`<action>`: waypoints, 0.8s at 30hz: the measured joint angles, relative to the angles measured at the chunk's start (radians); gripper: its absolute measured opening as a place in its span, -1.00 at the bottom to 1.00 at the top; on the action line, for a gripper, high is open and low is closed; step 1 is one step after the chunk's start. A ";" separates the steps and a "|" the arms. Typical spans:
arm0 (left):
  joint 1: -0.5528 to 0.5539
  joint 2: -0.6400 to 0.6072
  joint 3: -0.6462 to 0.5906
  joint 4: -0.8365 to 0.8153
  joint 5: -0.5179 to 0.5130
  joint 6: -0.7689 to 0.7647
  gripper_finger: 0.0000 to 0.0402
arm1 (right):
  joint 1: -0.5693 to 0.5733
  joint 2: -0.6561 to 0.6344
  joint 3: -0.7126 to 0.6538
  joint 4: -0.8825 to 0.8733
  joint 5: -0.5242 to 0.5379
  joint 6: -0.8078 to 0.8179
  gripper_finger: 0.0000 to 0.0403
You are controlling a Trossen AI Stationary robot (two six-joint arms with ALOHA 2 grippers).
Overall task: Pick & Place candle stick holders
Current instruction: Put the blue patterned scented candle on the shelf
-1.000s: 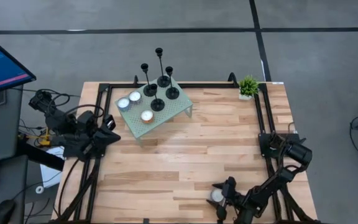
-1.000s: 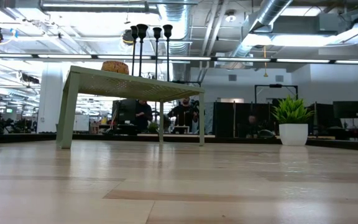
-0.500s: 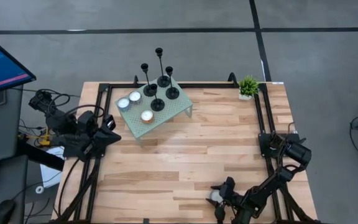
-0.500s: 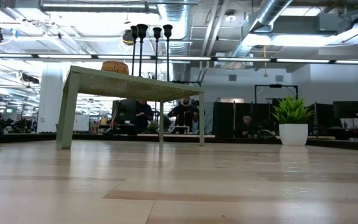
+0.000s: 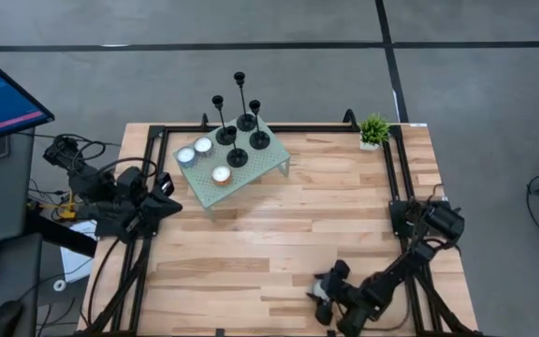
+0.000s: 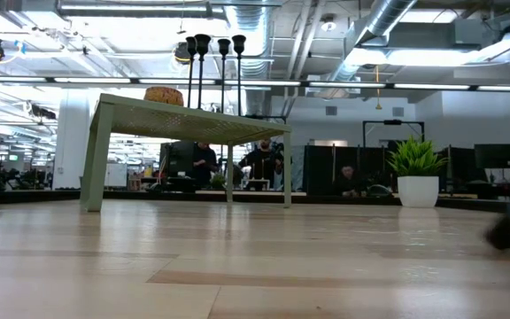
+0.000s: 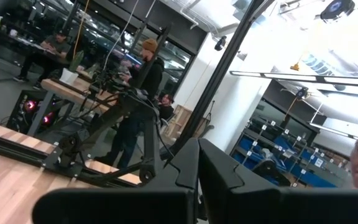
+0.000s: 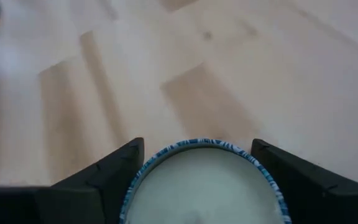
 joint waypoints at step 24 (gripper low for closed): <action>0.000 -0.104 -0.001 0.001 0.034 0.030 -0.96 | -0.566 -0.155 0.295 0.243 -0.139 -0.791 0.35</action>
